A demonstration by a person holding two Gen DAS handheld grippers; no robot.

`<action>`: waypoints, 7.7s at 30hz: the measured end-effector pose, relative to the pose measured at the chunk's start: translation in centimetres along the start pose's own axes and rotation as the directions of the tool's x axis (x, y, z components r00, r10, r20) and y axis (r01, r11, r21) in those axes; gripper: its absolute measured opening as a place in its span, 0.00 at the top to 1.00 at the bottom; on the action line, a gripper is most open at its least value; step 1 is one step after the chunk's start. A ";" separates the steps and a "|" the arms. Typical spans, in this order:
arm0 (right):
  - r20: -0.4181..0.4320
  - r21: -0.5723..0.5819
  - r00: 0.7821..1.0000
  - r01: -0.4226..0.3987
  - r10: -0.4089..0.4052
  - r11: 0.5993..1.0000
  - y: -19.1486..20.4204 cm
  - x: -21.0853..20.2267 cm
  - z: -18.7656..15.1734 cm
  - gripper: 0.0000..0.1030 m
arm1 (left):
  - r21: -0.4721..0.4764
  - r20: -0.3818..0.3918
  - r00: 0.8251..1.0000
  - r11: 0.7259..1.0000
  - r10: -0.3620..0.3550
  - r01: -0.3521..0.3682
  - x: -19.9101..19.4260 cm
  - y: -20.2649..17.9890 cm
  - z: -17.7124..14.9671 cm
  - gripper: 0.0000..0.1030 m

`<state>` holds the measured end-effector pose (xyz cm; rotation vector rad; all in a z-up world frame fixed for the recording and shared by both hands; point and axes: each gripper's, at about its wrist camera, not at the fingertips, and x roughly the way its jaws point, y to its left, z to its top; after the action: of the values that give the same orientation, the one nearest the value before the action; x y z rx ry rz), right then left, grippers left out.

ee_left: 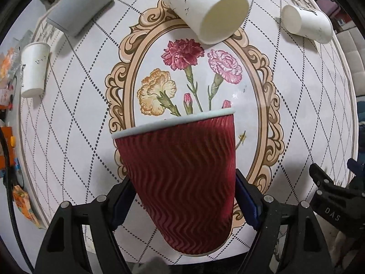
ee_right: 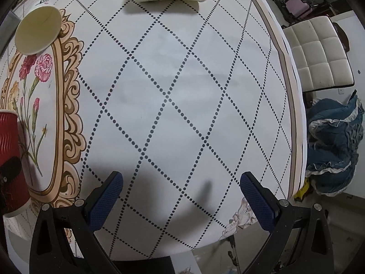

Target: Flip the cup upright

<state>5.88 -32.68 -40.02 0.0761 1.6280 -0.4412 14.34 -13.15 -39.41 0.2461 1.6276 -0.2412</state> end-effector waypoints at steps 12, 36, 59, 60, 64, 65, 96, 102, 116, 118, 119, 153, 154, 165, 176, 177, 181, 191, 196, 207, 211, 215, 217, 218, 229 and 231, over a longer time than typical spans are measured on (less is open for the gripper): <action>0.024 -0.006 1.000 0.007 -0.007 1.000 1.4 -1.4 0.5 0.00 | -0.040 0.026 0.999 0.999 -0.019 0.020 0.2 0.9 0.9 0.10; 0.092 -0.105 0.986 -0.127 0.137 0.986 5.9 -8.5 0.2 0.00 | -0.238 0.276 0.961 0.969 -0.003 0.072 -10.7 8.8 -4.5 0.09; 0.047 -0.279 0.967 -0.228 0.251 0.933 20.5 -11.4 -0.7 0.11 | -0.355 0.129 0.976 0.927 0.175 -0.120 -0.8 19.9 -9.7 0.00; 0.035 -0.287 0.967 -0.233 0.254 0.929 21.1 -11.2 -0.7 0.14 | -0.360 0.118 0.978 0.925 0.170 -0.117 -0.5 20.1 -9.9 0.00; 0.010 -0.316 0.968 -0.234 0.250 0.920 23.2 -10.4 -0.8 0.19 | -0.372 0.093 0.982 0.921 0.164 -0.119 0.0 20.7 -10.2 0.00; 0.001 -0.321 0.970 -0.231 0.244 0.918 23.6 -10.1 -0.8 0.22 | -0.376 0.090 0.983 0.919 0.159 -0.114 0.1 20.8 -10.3 0.00; 0.329 -0.221 0.884 -0.270 0.332 0.937 21.4 -14.3 -0.5 0.29 | -0.381 -0.051 0.994 0.919 0.092 -0.105 2.8 23.8 -8.2 0.00; 0.501 -0.183 0.802 -0.267 0.324 0.946 22.6 -15.3 1.2 0.29 | -0.354 -0.039 0.993 0.928 0.111 -0.118 2.8 23.9 -6.1 0.00; 0.651 -0.179 0.705 -0.217 0.281 0.960 23.4 -11.1 -2.2 0.28 | -0.280 -0.006 0.990 0.950 0.139 -0.136 2.9 21.8 -4.0 0.00; 0.651 -0.180 0.708 -0.208 0.275 0.961 23.4 -10.8 -2.9 0.28 | -0.277 0.000 0.991 0.952 0.136 -0.131 2.8 21.8 -4.2 0.00; 0.645 -0.178 0.714 -0.206 0.273 0.962 23.4 -10.5 -3.3 0.28 | -0.276 0.006 0.991 0.953 0.136 -0.129 2.7 21.9 -4.5 0.00; 0.660 -0.110 0.726 -0.161 0.193 0.981 6.6 -31.5 -19.9 0.00 | -0.255 0.523 0.830 0.965 0.194 -0.064 -24.2 11.6 -21.3 0.00; 0.663 -0.112 0.722 -0.165 0.197 0.980 6.2 -32.2 -20.3 0.00 | -0.258 0.536 0.821 0.964 0.195 -0.060 -24.8 11.5 -21.8 0.00; 0.700 -0.128 0.677 -0.194 0.227 0.973 2.1 -38.3 -24.3 0.00 | -0.288 0.621 0.752 0.957 0.222 -0.044 -30.3 10.0 -26.0 0.00; 0.726 -0.132 0.646 -0.209 0.238 0.969 0.8 -40.8 -25.6 0.00 | -0.292 0.652 0.725 0.956 0.222 -0.030 -32.4 9.2 -27.6 0.00; 0.728 -0.130 0.644 -0.207 0.236 0.970 0.7 -41.1 -25.7 0.00 | -0.292 0.653 0.724 0.956 0.221 -0.028 -32.3 9.2 -27.6 0.00; 0.725 -0.131 0.645 -0.216 0.242 0.968 0.8 -41.1 -25.8 0.00 | -0.296 0.650 0.726 0.955 0.227 -0.033 -32.5 9.1 -27.8 0.00; 0.723 -0.138 0.644 -0.219 0.249 0.966 1.3 -41.5 -25.9 0.00 | -0.305 0.647 0.728 0.952 0.229 -0.028 -32.9 9.3 -28.6 0.00; 0.723 -0.145 0.643 -0.217 0.254 0.965 1.7 -41.7 -26.3 0.00 | -0.313 0.644 0.729 0.949 0.234 -0.029 -33.0 9.6 -29.1 0.00; 0.719 -0.163 0.644 -0.211 0.262 0.964 2.1 -41.6 -26.7 0.00 | -0.327 0.641 0.728 0.945 0.243 -0.027 -32.8 10.1 -29.6 0.00; 0.716 -0.168 0.645 -0.212 0.267 0.963 2.0 -41.5 -26.8 0.00 | -0.326 0.641 0.729 0.945 0.242 -0.026 -32.8 10.2 -29.5 0.00; 0.716 -0.171 0.644 -0.212 0.269 0.962 2.0 -41.6 -26.9 0.00 | -0.324 0.643 0.727 0.946 0.241 -0.027 -32.8 10.3 -29.6 0.00; 0.715 -0.170 0.646 -0.211 0.268 0.963 2.1 -41.5 -26.8 0.00 | -0.328 0.643 0.726 0.944 0.243 -0.025 -32.9 10.0 -29.6 0.00; 0.714 -0.170 0.647 -0.211 0.268 0.962 2.1 -41.5 -26.9 0.00 | -0.328 0.643 0.726 0.945 0.242 -0.024 -32.8 10.1 -29.7 0.00; 0.708 -0.183 0.648 -0.216 0.281 0.959 1.7 -41.0 -27.1 0.00 | -0.334 0.642 0.726 0.942 0.246 -0.024 -33.0 9.4 -29.5 0.00; 0.706 -0.183 0.649 -0.219 0.282 0.959 1.7 -41.0 -27.0 0.00 | -0.334 0.643 0.725 0.942 0.247 -0.024 -33.0 9.4 -29.5 0.00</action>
<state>-14.35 -13.65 0.49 0.0534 0.8113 -0.1434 -8.59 4.27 -4.46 0.0237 0.8805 0.0467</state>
